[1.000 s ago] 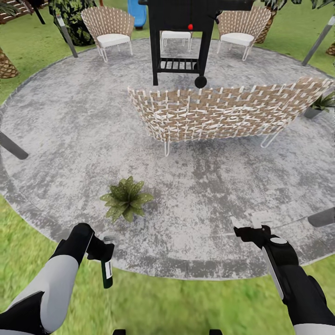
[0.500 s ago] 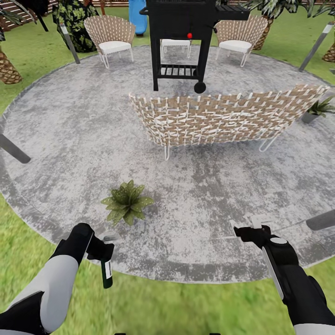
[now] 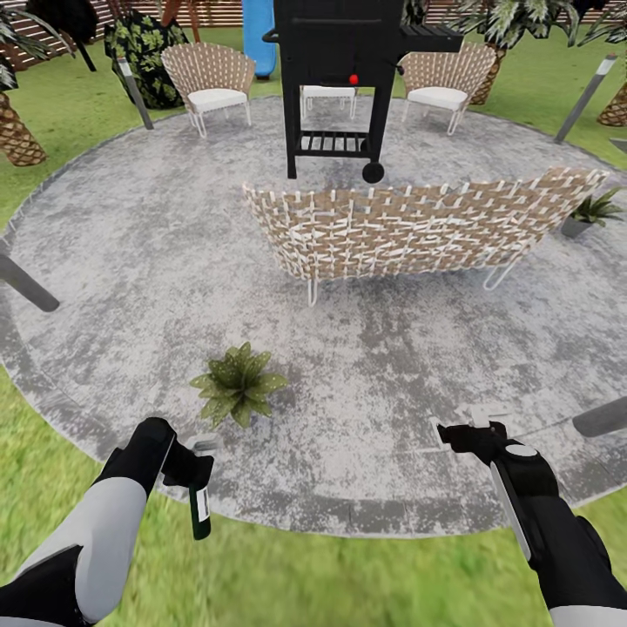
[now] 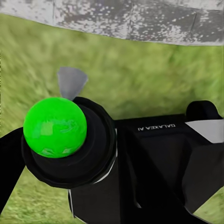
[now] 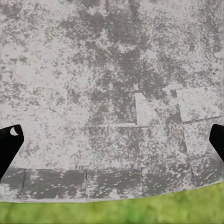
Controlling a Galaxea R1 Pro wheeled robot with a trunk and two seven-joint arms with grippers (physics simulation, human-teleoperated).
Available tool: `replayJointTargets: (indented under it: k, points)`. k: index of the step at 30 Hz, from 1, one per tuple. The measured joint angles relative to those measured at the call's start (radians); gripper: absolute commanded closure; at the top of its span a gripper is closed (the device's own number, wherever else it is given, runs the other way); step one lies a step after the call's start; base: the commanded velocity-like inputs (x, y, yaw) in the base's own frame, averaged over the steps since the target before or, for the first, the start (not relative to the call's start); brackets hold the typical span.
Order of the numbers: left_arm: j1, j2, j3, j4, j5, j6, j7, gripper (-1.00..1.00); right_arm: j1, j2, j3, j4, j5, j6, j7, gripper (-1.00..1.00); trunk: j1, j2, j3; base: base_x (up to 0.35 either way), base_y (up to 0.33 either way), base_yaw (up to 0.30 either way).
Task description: Pick up the pesticide atomizer in the garden and spray insectifuge to fully cover both potted plants in the garden.
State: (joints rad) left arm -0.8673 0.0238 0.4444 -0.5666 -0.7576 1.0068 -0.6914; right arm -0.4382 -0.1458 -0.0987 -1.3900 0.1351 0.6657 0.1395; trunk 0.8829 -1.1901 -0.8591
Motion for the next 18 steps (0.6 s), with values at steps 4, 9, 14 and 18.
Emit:
replayJointTargets:
  k: [4, 9, 14, 18]
  points:
    - [0.001, 0.0, 0.0, 0.0, 0.0, 0.0, 0.0, 1.0, 0.0, 0.0, 0.0, 0.0, 0.0, 0.0, 0.0, -1.0, 0.0, 0.0, 0.006, 0.0, 0.0, 0.0]
    - [0.0, 0.0, 0.0, 0.0, 0.0, 0.0, 0.0, 1.0, 0.0, 0.0, 0.0, 0.0, 0.0, 0.0, 0.0, -1.0, 0.0, 0.0, 0.014, 0.0, 0.0, 0.0]
    - [0.0, 0.0, 0.0, 0.0, 0.0, 0.0, 0.0, 1.0, 0.0, 0.0, 0.0, 0.0, 0.0, 0.0, 0.0, -1.0, 0.0, 0.0, 0.022, 0.0, 0.0, 0.0]
    - [0.0, 0.0, 0.0, 0.0, 0.0, 0.0, 0.0, 1.0, 0.0, 0.0, 0.0, 0.0, 0.0, 0.0, 0.0, -1.0, 0.0, 0.0, 0.029, 0.0, 0.0, 0.0]
